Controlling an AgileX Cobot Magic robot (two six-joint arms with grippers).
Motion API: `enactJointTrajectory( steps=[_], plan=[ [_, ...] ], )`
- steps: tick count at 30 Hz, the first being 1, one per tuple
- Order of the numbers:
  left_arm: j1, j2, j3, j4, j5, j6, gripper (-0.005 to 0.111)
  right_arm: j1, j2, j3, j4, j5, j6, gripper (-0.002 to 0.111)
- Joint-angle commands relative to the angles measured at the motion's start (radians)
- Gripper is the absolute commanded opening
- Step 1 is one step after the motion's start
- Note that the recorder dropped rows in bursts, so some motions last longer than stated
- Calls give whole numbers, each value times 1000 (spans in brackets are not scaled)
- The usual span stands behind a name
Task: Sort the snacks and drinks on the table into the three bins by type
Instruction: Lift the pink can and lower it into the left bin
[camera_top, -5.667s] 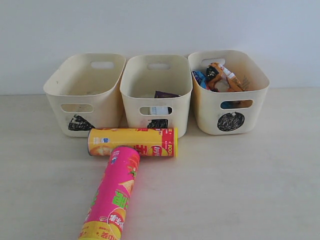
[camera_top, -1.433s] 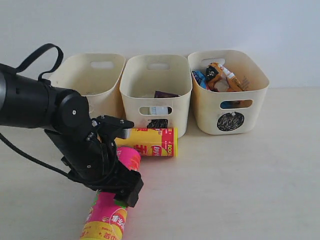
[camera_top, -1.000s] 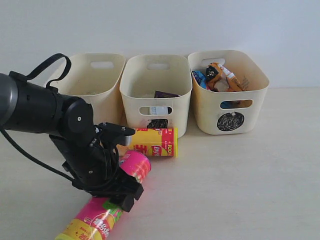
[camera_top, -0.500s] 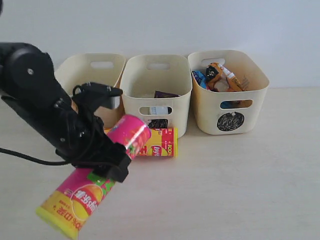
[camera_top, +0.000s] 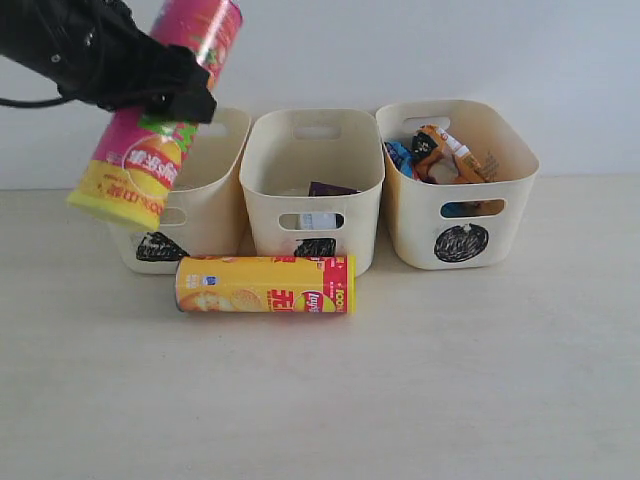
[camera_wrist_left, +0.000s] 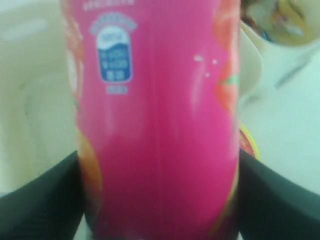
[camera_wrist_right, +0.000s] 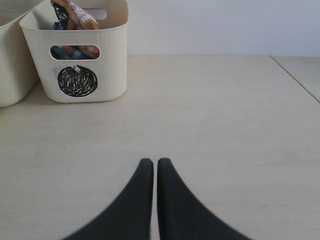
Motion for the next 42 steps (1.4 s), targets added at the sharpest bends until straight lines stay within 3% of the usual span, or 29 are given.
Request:
enactJointTrajectory(
  steps=[1,16,23,31,34,40,42],
  plan=[
    [86,93,-111,7,-87,2,4,-3,-4,4,1,-3,1,0],
    [198,530,-543,9,-151,4,4,-3,-4,4,1,-7,1,0],
    [208,670,-658,11,-169,4,4,-3,-4,4,1,-7,1,0],
    [208,748,-684,11,-181,4,5,-3,-4,4,1,-7,1,0],
    [208,757,-684,11,-184,4,18,-3,-4,4,1,-7,1,0],
    [208,759,-684,11,-179,4,66,-3,-4,4,1,-7,1,0],
    [208,759,-684,11,-179,4,75,-3,-4,4,1,-7,1,0]
  ],
)
